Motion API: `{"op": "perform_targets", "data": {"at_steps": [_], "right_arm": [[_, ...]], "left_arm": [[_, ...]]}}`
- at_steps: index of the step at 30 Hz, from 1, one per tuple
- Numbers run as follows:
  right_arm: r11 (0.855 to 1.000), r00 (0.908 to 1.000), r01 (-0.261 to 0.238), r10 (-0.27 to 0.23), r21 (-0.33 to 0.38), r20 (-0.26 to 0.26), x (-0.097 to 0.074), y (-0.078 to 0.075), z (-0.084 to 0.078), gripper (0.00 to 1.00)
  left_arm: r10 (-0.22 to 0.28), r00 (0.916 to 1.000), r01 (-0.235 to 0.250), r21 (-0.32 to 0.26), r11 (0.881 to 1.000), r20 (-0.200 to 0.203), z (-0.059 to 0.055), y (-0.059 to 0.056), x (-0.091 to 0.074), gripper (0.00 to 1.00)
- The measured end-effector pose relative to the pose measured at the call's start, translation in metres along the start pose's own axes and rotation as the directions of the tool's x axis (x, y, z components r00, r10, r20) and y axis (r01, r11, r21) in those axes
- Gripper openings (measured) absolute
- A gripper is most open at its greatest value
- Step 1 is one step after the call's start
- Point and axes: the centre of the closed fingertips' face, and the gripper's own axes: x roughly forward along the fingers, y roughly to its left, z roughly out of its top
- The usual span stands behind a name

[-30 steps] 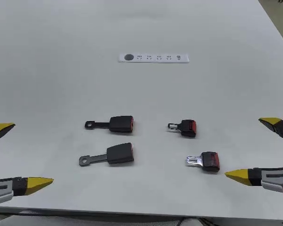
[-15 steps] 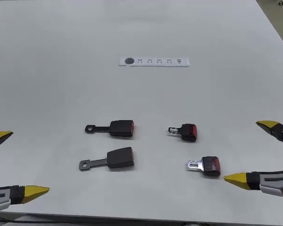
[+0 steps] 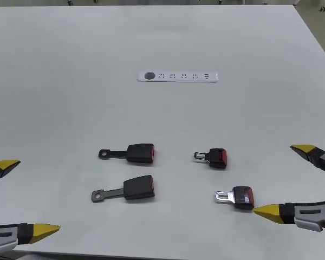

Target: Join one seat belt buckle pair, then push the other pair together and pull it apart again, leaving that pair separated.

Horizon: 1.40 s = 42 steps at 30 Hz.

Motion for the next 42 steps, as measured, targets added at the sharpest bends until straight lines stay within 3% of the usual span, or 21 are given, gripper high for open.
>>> {"op": "perform_targets", "data": {"at_steps": [42], "right_arm": [[1.0, 0.9998, 0.004, -0.005, -0.019, -0.022, 0.002, 0.007, 0.0, 1.0]], "left_arm": [[-0.01, 0.9989, 0.012, 0.055, 0.998, -0.045, -0.011, -0.008, 0.003, 0.99]]}}
